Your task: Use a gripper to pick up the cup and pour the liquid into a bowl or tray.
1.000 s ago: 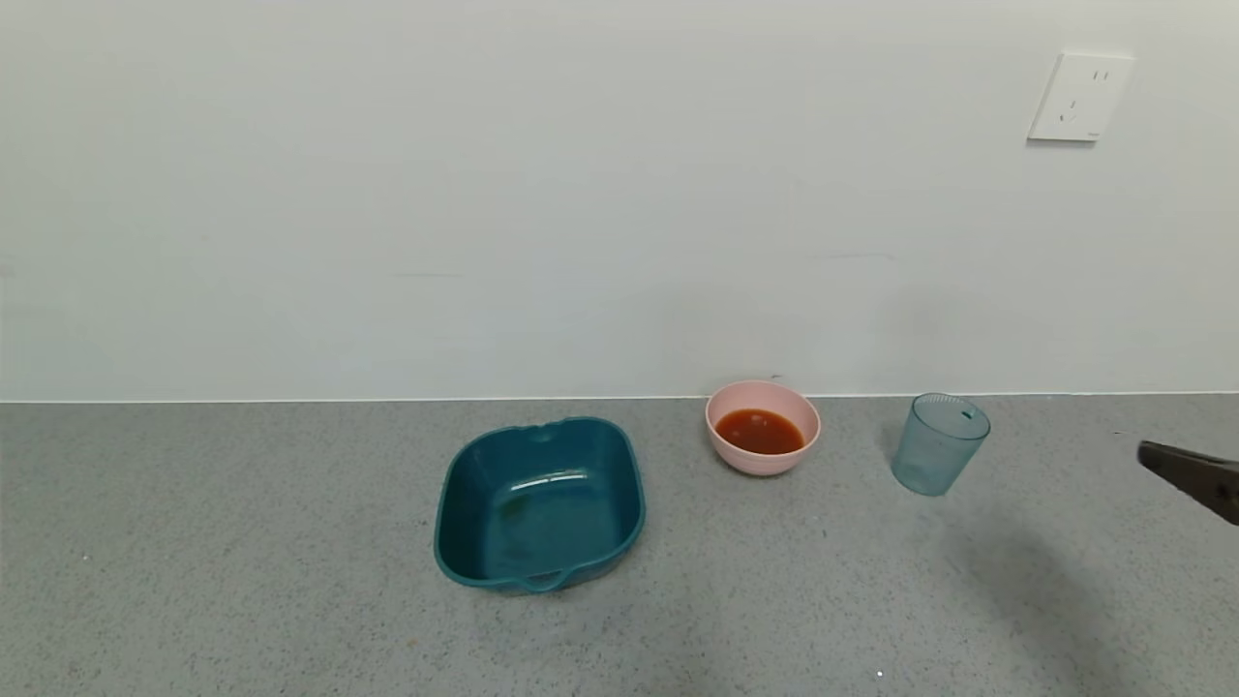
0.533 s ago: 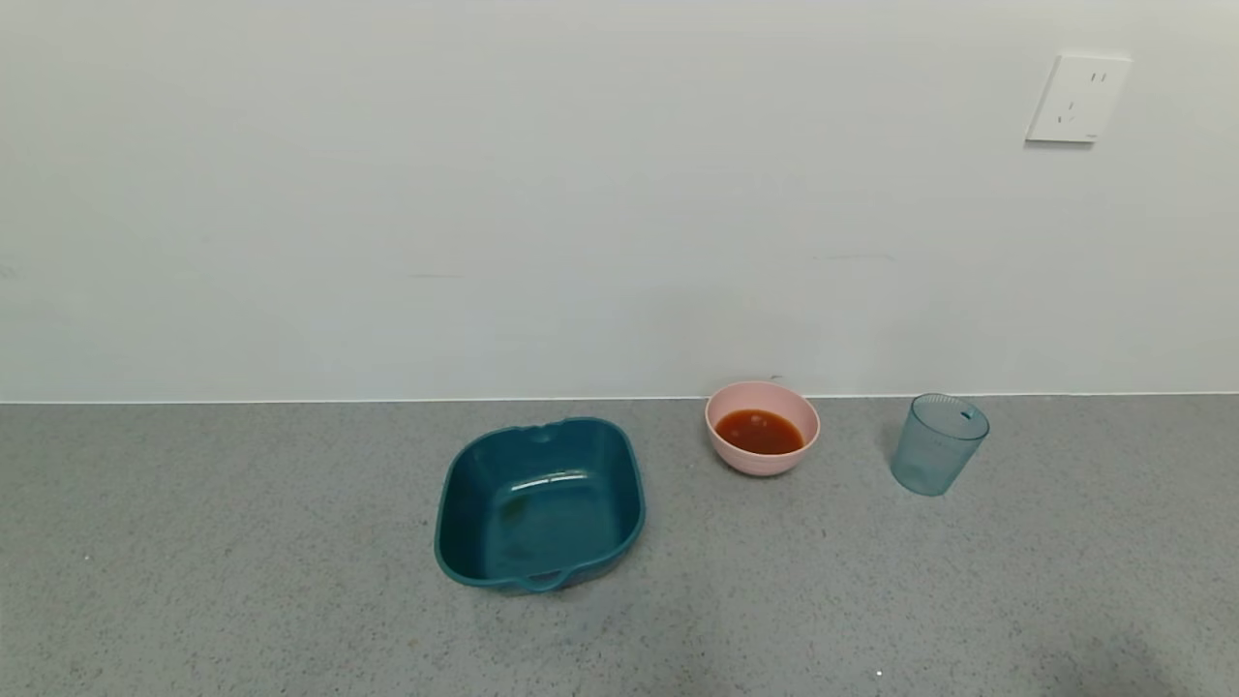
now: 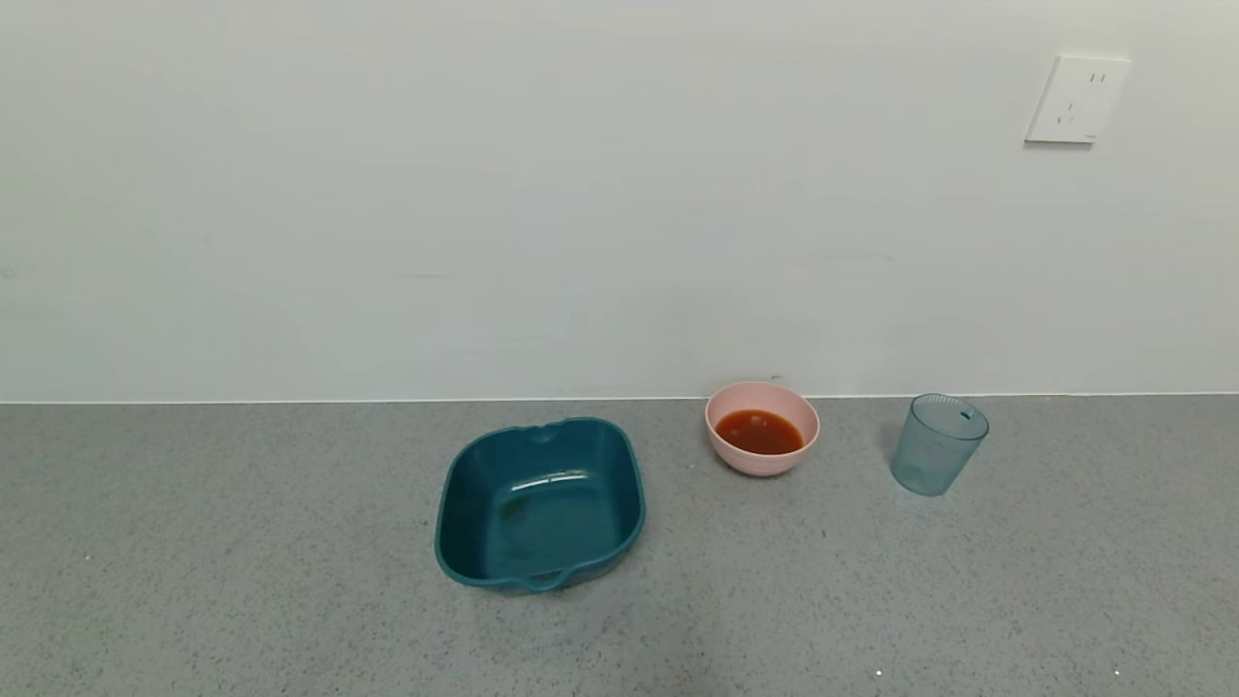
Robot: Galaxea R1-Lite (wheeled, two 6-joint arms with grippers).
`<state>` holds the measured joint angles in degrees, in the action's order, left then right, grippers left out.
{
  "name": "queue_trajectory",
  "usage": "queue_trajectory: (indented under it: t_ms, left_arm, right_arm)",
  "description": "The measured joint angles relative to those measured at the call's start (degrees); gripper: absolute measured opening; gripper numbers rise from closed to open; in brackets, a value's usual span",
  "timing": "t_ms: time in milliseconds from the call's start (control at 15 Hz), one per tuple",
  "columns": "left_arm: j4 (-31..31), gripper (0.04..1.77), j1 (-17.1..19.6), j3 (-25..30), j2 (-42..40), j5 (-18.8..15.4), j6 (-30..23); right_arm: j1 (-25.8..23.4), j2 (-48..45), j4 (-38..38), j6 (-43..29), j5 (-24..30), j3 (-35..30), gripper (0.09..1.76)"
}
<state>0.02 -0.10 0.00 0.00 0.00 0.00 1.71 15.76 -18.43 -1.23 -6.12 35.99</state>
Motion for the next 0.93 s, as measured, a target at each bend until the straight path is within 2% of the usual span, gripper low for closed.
queue_trajectory:
  t_ms: [333,533,933]
  left_arm:
    - [-0.02,1.72,0.00,0.00,0.00,0.00,0.00]
    - [-0.02,1.72,0.00,0.00,0.00,0.00,0.00]
    - [-0.02,1.72,0.00,0.00,0.00,0.00,0.02]
  right_arm:
    - [-1.08,-6.27,-0.78,-0.44,-0.11,-3.90,1.70]
    - [-1.44,-10.89,1.07,-0.34,-0.41,-9.81,1.70]
    - [-1.63,-15.41,16.62,0.07,3.62,-25.62,1.70]
